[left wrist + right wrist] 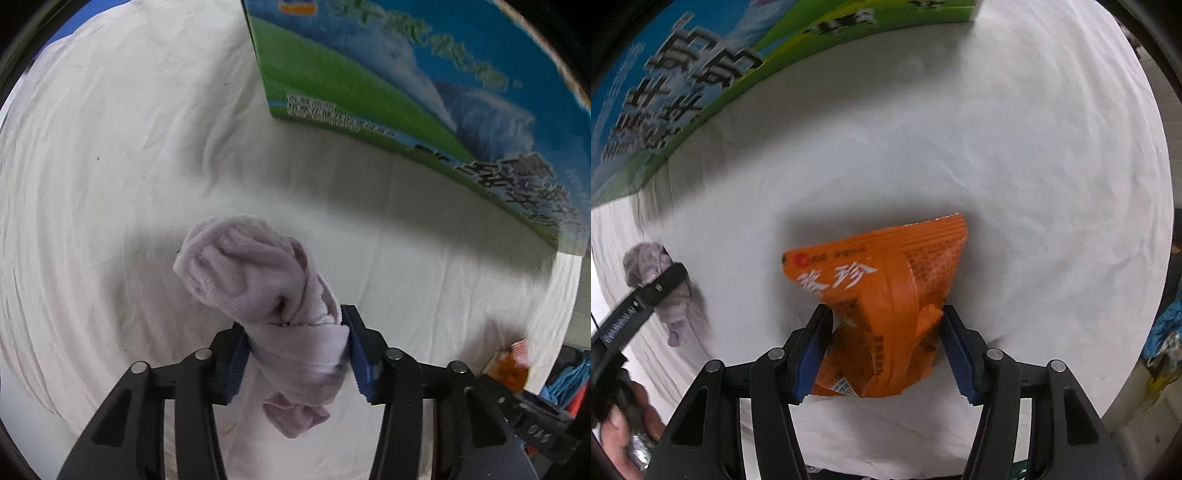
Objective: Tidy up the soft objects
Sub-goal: 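Grasp the orange snack bag with the right tool while the left tool grasps the lilac sock, then drop the orange bag and lilac sock into the box, opening both tools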
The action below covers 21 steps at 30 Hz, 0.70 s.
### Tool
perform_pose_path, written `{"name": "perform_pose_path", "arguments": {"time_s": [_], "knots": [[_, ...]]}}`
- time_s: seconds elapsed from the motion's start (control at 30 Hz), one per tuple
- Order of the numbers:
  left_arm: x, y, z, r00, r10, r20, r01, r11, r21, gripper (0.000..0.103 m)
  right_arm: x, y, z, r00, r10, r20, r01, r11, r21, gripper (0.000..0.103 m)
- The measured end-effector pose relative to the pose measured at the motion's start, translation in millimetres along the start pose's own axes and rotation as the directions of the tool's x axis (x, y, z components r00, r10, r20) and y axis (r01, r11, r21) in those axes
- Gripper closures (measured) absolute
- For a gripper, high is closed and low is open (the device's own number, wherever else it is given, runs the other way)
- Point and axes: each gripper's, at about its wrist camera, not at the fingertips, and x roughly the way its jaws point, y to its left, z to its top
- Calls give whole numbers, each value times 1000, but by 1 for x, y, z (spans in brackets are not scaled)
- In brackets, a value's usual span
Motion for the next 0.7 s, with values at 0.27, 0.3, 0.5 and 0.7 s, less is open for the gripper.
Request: {"name": "perform_pose_path", "arguments": {"time_s": [0.27,0.3,0.5,0.7], "knots": [[-41,0,-24,995,16,101,-25,996,81,60,-27,16,-16,998,9,68,-4,997,-74,61],[-49,-5,-32,993,15,120,-27,995,97,60,-34,18,-19,997,19,75,-12,996,-91,61],[-100,-31,-52,980,-33,198,-2,984,176,60,-89,21,-43,988,94,124,-74,985,-153,61],[-182,-58,-33,951,-142,273,73,966,247,60,-177,23,-37,953,203,223,-152,963,-223,61]]}}
